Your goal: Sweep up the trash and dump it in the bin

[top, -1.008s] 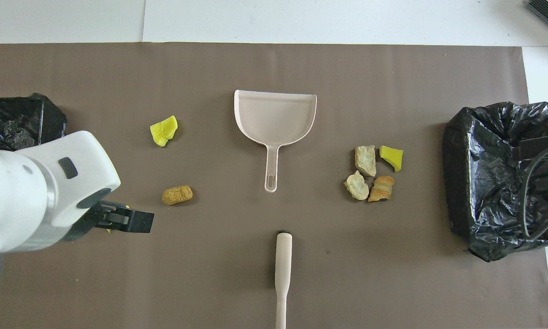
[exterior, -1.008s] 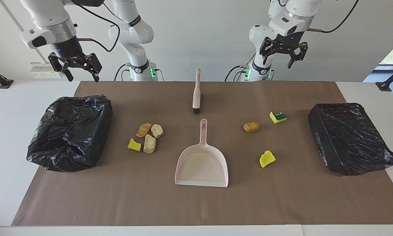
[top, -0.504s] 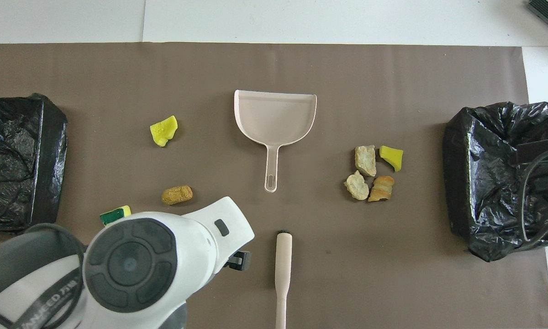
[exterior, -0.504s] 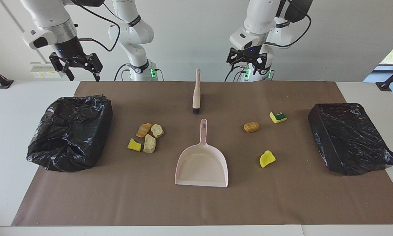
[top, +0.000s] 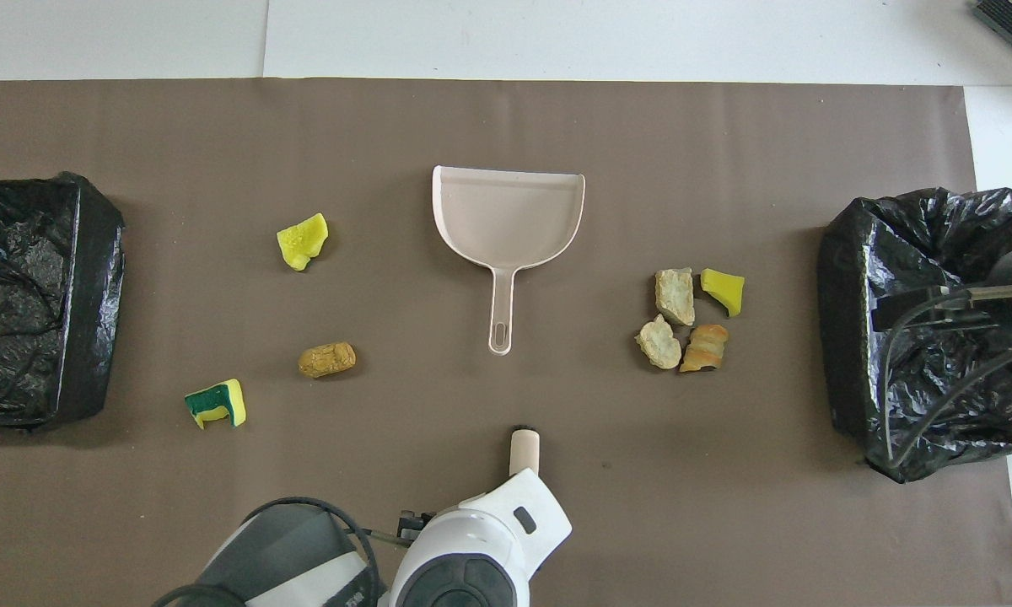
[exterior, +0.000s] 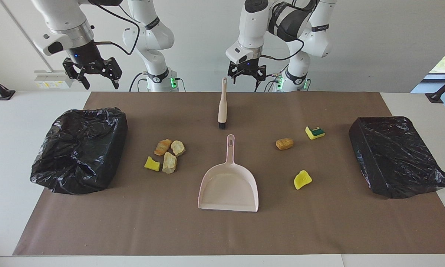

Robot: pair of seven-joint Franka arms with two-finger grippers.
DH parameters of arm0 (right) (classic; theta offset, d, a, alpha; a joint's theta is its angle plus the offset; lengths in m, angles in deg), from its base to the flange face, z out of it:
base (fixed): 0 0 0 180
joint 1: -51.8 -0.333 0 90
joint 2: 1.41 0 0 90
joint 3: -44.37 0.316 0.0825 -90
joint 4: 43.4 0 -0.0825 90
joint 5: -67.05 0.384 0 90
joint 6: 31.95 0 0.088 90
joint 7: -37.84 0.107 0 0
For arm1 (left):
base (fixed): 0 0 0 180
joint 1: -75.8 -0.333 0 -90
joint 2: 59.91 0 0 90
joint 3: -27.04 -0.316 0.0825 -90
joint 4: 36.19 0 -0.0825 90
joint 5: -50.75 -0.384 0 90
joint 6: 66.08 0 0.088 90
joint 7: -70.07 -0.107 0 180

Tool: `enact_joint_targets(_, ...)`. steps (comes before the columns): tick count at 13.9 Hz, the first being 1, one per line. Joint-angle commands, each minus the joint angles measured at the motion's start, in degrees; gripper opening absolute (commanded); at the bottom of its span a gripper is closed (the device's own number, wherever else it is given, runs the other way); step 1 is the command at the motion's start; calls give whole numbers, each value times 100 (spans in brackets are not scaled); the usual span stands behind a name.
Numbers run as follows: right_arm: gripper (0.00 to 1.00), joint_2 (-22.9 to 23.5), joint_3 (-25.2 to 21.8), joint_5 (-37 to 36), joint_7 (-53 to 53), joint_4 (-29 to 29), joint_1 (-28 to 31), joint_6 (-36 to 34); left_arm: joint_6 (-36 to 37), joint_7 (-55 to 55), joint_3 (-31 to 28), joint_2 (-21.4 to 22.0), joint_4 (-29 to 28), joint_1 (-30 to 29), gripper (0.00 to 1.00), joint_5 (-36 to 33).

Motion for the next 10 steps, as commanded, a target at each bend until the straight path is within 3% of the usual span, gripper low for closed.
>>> enact_joint_targets(1,100,76,57,46,510,590,-271,803,-853,619,-117,-130,-550,482,100,57)
enact_joint_targets(6,100,937,74,90,863,424,-659,1534,-1241,1025,-117,-340,-728,922,100,57)
enact_joint_targets(8,100,1280,74,125,1458,336,-904,1807,-1286,1087,-117,-358,-728,958,100,65)
enact_joint_targets(10,100,1710,74,134,2075,-128,-1186,1931,-1295,1078,-108,-367,-824,967,98,57)
